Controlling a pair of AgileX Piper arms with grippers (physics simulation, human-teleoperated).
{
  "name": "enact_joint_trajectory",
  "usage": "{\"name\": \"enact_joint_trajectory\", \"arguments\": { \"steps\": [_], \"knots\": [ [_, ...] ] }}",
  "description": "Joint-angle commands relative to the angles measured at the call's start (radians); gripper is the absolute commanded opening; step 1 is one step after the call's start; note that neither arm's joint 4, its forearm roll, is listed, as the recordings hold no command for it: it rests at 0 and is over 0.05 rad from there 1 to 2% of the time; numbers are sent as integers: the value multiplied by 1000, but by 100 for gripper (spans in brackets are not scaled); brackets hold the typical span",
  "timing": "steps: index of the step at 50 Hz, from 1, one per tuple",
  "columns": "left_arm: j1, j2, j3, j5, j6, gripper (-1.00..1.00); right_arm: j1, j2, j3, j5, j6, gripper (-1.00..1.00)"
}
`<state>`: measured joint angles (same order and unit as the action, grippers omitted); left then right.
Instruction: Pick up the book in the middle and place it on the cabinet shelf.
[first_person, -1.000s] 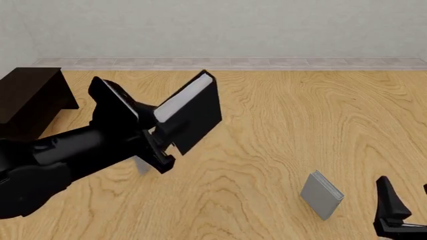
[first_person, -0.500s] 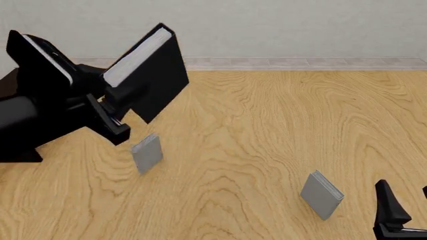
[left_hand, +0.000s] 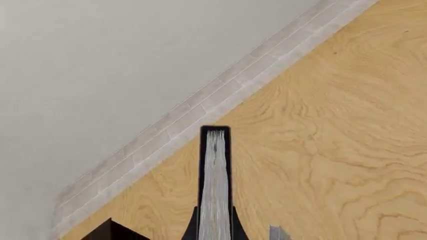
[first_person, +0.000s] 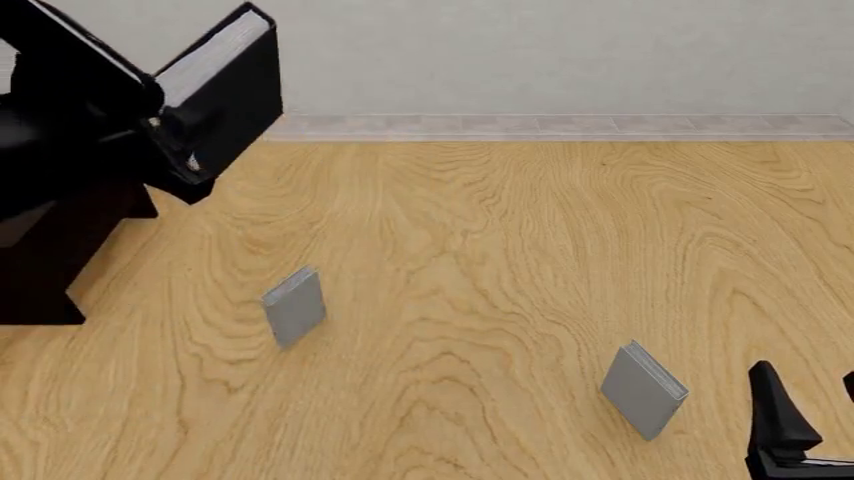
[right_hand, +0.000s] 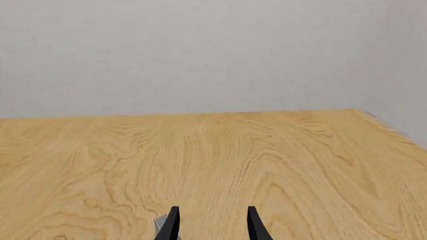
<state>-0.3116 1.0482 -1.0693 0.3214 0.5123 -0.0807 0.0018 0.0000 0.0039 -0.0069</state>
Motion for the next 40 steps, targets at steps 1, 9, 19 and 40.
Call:
{"name": "enact_joint_trajectory", "arguments": {
  "steps": [1, 9, 19, 40],
  "knots": [
    [141, 138, -127, 7, 109, -100, 3, -2, 0, 1, 0, 100],
    [255, 285, -188, -14, 219, -100, 2, -2, 0, 1, 0, 100],
    [323, 318, -188, -64, 315, -100, 1, -2, 0, 2, 1, 100],
    [506, 449, -258, -146, 365, -100, 0, -2, 0, 2, -1, 100]
  ]
}}
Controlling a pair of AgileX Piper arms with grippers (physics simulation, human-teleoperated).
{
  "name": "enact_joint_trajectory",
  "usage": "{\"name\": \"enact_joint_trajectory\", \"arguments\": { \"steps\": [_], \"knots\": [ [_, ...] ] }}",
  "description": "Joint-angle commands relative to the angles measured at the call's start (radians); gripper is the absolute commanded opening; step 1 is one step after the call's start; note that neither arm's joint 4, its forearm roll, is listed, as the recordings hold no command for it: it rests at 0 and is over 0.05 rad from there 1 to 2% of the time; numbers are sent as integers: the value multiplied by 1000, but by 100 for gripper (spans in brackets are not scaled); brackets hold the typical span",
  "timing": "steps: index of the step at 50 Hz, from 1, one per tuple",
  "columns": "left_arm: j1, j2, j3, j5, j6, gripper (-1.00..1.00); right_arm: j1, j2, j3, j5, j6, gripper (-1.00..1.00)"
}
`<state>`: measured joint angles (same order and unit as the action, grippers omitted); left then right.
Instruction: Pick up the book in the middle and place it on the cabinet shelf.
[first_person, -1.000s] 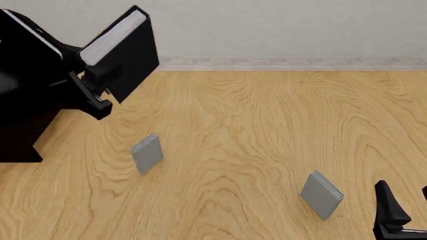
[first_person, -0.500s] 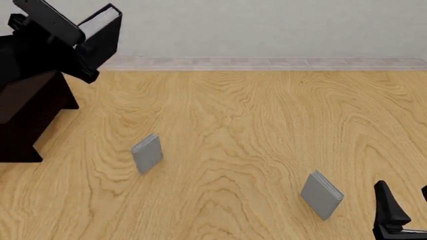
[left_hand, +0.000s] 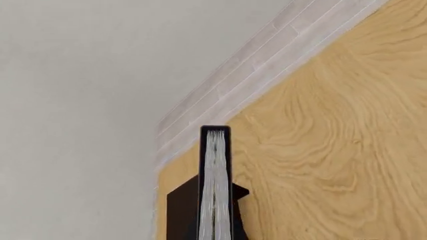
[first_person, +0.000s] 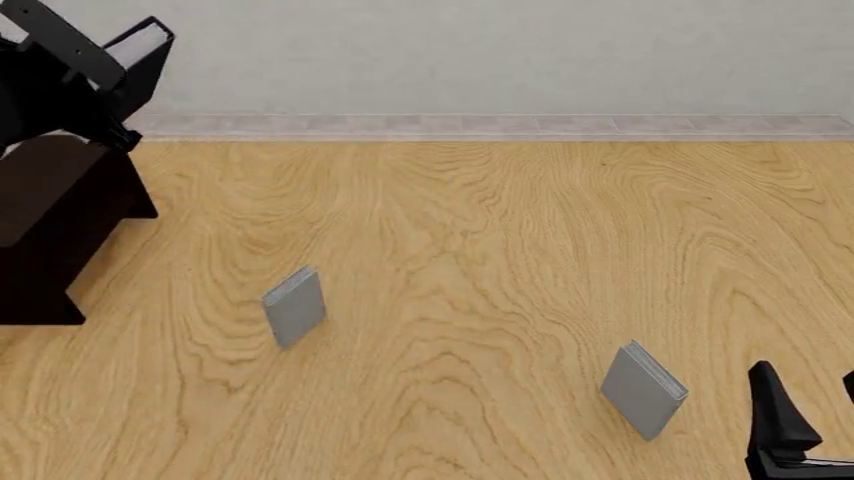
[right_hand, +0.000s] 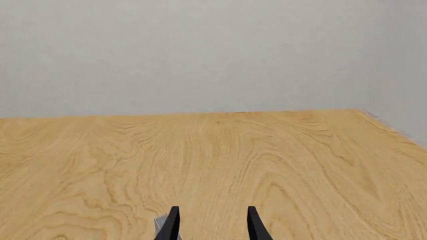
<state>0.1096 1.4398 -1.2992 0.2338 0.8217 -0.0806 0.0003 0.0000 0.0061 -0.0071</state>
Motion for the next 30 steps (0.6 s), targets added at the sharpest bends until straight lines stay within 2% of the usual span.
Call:
{"name": "enact_joint_trajectory", "arguments": {
  "steps": [1, 4, 5, 6, 9, 14, 15, 18, 20, 25, 30],
  "knots": [
    [121, 71, -35, -64, 65, -100, 0, 0, 0, 0, -1, 100],
    [162, 100, -59, -61, 59, -100, 0, 0, 0, 0, 0, 100],
    [208, 124, -85, -51, 51, -100, 0, 0, 0, 0, 0, 100],
    [199, 125, -82, -66, 54, -100, -1, 0, 0, 0, 0, 100],
    [240, 141, -76, -93, 85, -100, -1, 0, 0, 0, 0, 100],
    [248, 150, -74, -124, 111, -100, -1, 0, 0, 1, 1, 100],
    [256, 155, -64, -151, 142, -100, -3, 0, -1, -3, 1, 100],
    [264, 171, -94, -141, 120, -100, -2, 0, -1, -2, 1, 100],
    [276, 198, -92, -151, 142, -100, -3, 0, -1, -3, 1, 100],
    [297, 242, -141, -132, 136, -100, -3, 0, -1, -3, 1, 100],
    [324, 277, -130, -170, 190, -100, -3, 0, -1, -3, 2, 100]
  ]
}}
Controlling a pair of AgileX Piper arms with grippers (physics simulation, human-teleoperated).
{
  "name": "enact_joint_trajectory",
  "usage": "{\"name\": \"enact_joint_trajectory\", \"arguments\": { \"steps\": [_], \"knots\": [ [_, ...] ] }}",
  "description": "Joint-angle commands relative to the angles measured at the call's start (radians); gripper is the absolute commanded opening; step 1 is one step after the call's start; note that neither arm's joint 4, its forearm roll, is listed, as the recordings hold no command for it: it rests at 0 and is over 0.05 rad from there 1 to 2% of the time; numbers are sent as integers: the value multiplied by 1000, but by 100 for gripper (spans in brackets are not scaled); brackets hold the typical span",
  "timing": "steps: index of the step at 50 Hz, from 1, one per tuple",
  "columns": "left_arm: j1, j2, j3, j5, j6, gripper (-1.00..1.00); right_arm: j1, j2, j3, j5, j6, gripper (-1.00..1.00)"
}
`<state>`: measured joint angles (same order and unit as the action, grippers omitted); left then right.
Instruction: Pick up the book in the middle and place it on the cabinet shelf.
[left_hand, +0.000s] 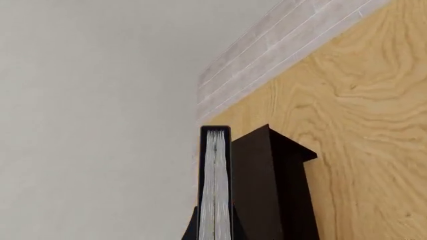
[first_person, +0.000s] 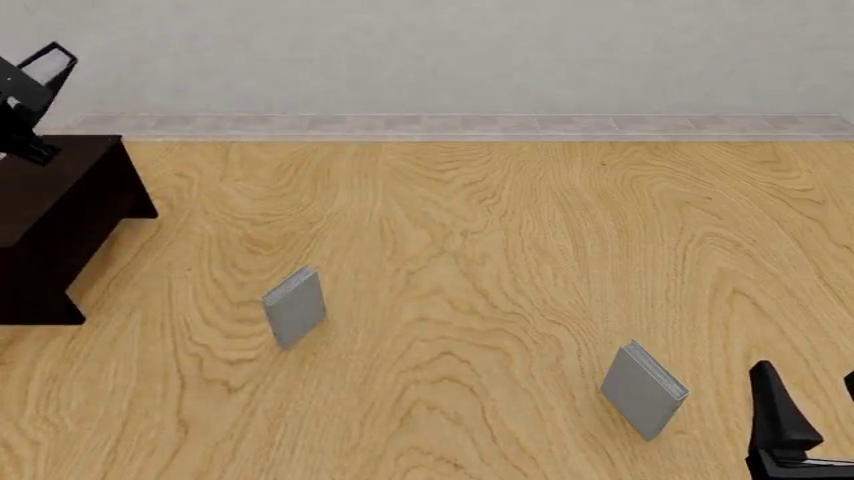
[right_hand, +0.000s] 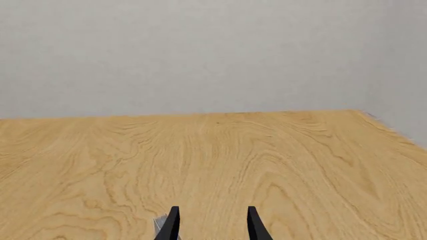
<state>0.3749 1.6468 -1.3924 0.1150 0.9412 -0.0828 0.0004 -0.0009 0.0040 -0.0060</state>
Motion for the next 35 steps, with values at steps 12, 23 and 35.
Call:
{"name": "enact_joint_trajectory", "arguments": {
  "steps": [12, 23, 35],
  "knots": [
    [85, 122, -60, -78, 123, -100, -1, 0, 0, -1, 0, 100],
    [138, 166, -80, -22, 187, -100, -4, 0, 1, 4, -2, 100],
    [171, 234, -172, 69, 198, -100, -7, 0, 1, 7, -3, 100]
  ]
}}
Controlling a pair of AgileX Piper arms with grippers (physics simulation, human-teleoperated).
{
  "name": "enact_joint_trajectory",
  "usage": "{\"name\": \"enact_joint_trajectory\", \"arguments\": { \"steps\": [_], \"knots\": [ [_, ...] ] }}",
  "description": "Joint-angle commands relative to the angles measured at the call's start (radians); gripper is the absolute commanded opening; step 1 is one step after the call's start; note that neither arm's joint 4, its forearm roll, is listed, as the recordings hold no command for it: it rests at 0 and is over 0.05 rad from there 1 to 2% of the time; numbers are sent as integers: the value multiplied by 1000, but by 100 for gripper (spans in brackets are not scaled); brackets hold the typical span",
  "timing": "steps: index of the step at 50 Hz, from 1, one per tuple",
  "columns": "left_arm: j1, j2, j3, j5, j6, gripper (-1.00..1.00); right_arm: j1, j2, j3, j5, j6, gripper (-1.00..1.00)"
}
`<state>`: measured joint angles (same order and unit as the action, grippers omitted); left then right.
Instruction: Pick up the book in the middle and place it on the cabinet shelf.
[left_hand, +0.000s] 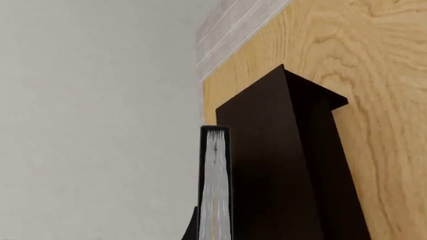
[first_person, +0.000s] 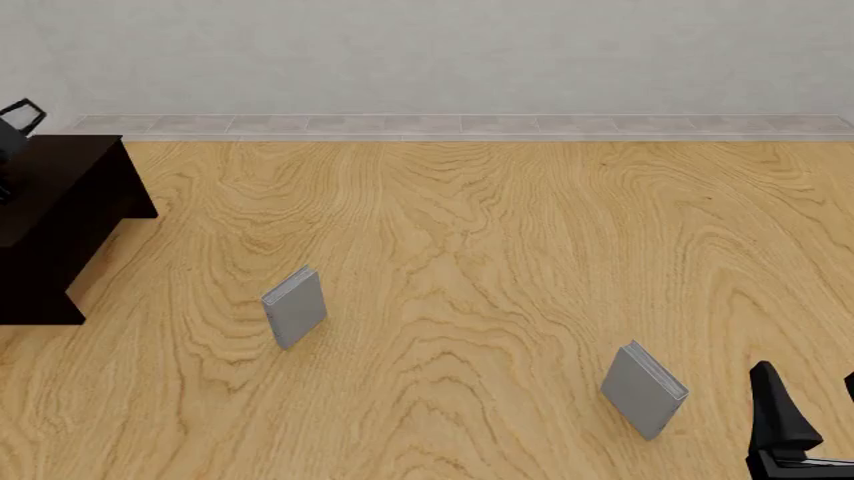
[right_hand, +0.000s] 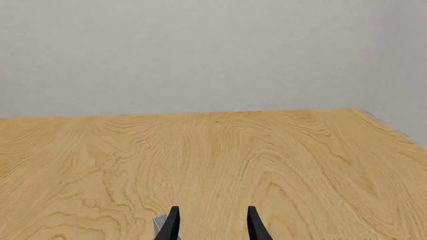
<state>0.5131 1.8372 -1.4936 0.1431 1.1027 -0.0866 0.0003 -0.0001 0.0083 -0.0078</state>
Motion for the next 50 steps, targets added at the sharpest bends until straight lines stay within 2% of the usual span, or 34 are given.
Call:
{"name": "enact_joint_trajectory", "arguments": {
  "steps": [1, 17, 18, 19, 22, 26, 27, 37, 50],
  "knots": [
    [36, 43, -70, 42, 38, -100, -3, 0, 0, 3, -2, 100],
    [23, 32, -44, 27, 55, -100, -2, 0, 0, 2, 0, 100],
    [14, 36, -84, 72, 4, -100, -2, 0, 0, 2, 1, 100],
    [14, 37, -85, 73, 4, -100, -2, 0, 0, 2, 1, 100],
    [10, 32, -56, 40, 37, -100, -1, 0, 0, 2, 1, 100],
    [1, 31, -58, 25, 26, -100, -1, 0, 0, 2, 1, 100],
    [-2, 30, -57, 21, 25, 100, -1, 0, 0, 2, 1, 100],
    [-4, 1, -36, 32, 13, 100, -2, 0, 0, 2, 2, 100],
    [-28, 30, -65, 33, 1, 100, -1, 0, 0, 2, 2, 100]
  ]
}}
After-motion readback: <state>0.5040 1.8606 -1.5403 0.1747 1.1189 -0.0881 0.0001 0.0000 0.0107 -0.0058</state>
